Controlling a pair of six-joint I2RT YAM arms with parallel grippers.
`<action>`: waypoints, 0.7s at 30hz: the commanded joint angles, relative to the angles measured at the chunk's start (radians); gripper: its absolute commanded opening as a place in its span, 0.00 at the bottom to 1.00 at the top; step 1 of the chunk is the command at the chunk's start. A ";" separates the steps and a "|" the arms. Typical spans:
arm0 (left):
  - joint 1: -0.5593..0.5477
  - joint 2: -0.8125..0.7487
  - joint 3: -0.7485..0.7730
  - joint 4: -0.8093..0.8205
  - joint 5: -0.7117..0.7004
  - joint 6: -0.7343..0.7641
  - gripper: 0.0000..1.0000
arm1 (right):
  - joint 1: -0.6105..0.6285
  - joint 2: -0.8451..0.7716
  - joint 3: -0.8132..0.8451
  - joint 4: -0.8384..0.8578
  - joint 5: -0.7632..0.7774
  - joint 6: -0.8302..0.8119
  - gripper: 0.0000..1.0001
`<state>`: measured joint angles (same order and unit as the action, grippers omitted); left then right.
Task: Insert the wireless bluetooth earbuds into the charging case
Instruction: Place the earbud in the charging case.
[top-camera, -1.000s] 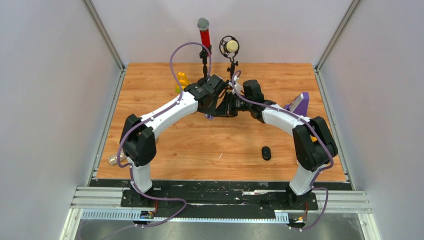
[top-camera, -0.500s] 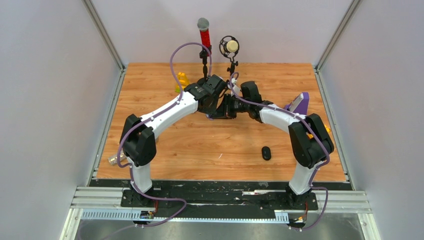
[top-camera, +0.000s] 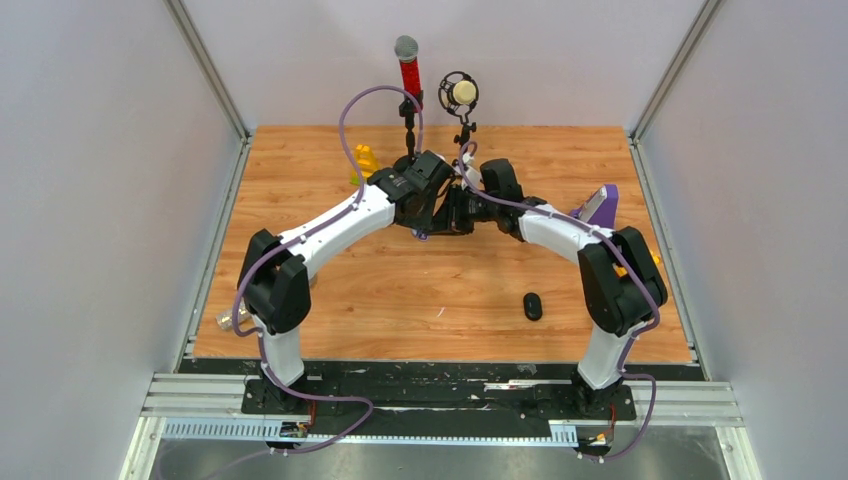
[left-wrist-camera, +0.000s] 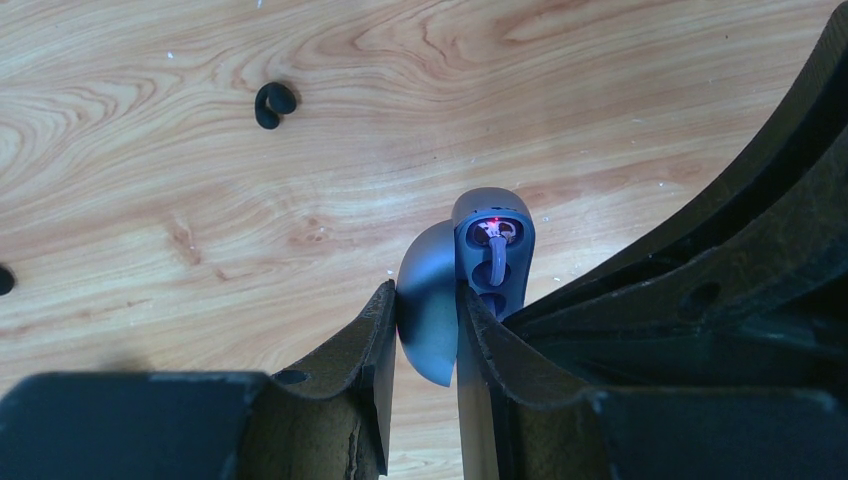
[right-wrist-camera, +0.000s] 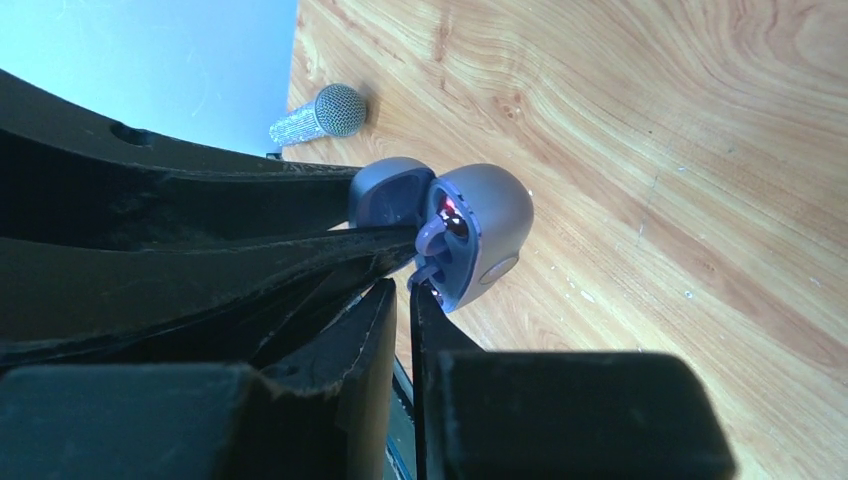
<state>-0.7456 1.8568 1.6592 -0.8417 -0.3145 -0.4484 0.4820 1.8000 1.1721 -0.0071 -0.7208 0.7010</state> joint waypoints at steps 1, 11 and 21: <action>-0.005 -0.075 -0.022 0.039 -0.002 0.005 0.00 | -0.021 -0.019 0.087 -0.089 -0.065 -0.112 0.14; -0.007 -0.111 -0.108 0.110 0.057 0.104 0.01 | -0.154 -0.246 0.022 -0.351 -0.058 -0.618 0.36; -0.058 -0.134 -0.115 0.127 0.139 0.251 0.00 | -0.190 -0.477 -0.207 -0.354 -0.097 -1.122 0.77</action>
<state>-0.7753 1.7870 1.5360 -0.7532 -0.2253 -0.2821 0.2867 1.3743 1.0145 -0.3534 -0.7631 -0.1398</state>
